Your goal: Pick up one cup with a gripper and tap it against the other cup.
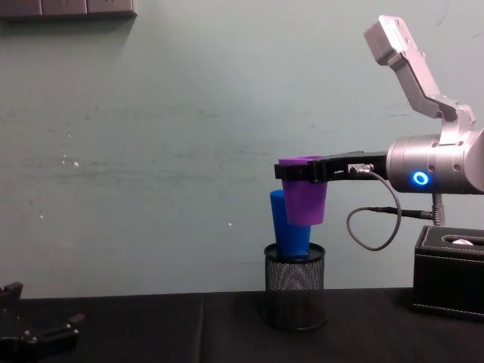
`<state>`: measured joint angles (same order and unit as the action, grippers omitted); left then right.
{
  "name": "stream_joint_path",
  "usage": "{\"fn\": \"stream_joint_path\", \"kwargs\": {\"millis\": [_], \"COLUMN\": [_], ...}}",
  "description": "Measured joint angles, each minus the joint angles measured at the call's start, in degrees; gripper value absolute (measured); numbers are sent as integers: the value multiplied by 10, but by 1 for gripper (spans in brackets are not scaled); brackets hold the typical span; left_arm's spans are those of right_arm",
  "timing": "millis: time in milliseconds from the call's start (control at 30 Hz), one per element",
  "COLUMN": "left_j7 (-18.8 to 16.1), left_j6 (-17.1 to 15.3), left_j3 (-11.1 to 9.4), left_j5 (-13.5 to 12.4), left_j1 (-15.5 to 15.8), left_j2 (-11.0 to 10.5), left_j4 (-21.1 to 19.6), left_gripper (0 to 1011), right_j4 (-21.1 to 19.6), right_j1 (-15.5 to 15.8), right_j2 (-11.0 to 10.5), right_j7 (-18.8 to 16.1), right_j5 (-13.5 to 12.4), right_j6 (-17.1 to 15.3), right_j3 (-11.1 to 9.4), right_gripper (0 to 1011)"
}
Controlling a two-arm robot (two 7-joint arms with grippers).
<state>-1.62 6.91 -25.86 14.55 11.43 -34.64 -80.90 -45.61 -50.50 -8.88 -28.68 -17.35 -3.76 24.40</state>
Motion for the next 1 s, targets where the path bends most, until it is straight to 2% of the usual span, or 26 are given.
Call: {"fn": "stream_joint_path", "kwargs": {"millis": [267, 633, 1000], "left_j7": [0, 0, 0], "left_j6": [0, 0, 0], "left_j3": [0, 0, 0], "left_j5": [0, 0, 0], "left_j1": [0, 0, 0], "left_j2": [0, 0, 0], "left_j4": [0, 0, 0], "left_gripper": [1011, 1011, 1011], "right_j4": [-8, -58, -109], "right_j1": [4, 29, 55], "right_j2": [-3, -20, -40], "right_j7": [-2, -11, -22], "right_j5": [2, 5, -7], "right_j6": [0, -16, -31], "right_j3": [0, 2, 5], "right_gripper": [746, 746, 746]}}
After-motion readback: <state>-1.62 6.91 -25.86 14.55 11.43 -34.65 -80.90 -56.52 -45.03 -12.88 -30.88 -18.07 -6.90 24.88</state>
